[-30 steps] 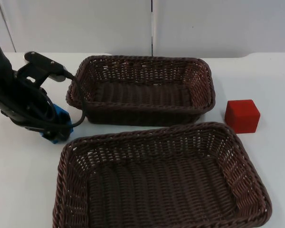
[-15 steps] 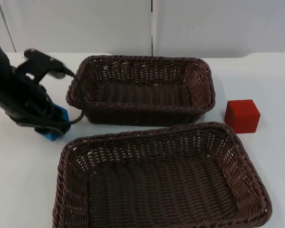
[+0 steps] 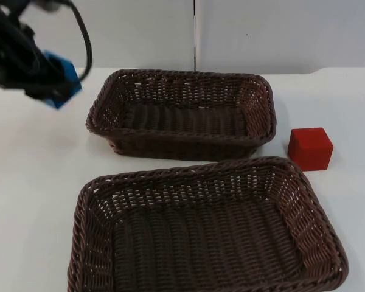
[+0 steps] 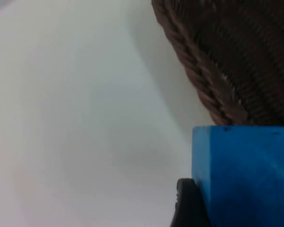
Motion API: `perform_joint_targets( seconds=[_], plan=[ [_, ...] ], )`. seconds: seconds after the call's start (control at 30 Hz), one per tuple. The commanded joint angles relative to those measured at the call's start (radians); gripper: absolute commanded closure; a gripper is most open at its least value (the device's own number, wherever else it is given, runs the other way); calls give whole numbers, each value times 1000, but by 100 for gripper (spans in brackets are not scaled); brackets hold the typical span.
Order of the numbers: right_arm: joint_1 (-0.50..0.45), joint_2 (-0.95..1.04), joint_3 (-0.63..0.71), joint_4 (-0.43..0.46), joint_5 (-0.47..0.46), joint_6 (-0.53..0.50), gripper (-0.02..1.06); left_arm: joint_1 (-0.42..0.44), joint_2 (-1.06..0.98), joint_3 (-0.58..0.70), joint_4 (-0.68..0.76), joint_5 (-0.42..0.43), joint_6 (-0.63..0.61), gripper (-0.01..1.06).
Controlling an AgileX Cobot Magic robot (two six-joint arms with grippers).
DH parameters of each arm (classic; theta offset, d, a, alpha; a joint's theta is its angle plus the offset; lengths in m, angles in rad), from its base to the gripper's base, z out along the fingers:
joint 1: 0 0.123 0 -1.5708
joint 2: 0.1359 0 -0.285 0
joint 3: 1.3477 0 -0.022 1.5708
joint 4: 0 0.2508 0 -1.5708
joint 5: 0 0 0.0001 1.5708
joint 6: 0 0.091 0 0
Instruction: Pick up one cube with the left hand and place it into the upper basket. Pick up one cube with the right hand and place it into the lower basket.
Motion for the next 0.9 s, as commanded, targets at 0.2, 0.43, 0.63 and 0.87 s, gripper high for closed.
perform_joint_targets(
  seconds=[0.2, 0.43, 0.63, 0.87],
  plan=[
    [-6, -3, 2, -2, 1, 0, -1, -4, -92, -4, -34, 6, -14, 105],
    [-6, -3, 2, -2, 1, 0, -1, -4, -94, -4, -39, 6, -32, 105],
    [-6, -3, 2, -2, 1, 0, -1, -4, -94, -4, -60, 0, -32, 105],
    [-6, -3, 2, -2, 1, 0, -1, -4, -94, -4, -110, 0, -32, 105]
  ],
)
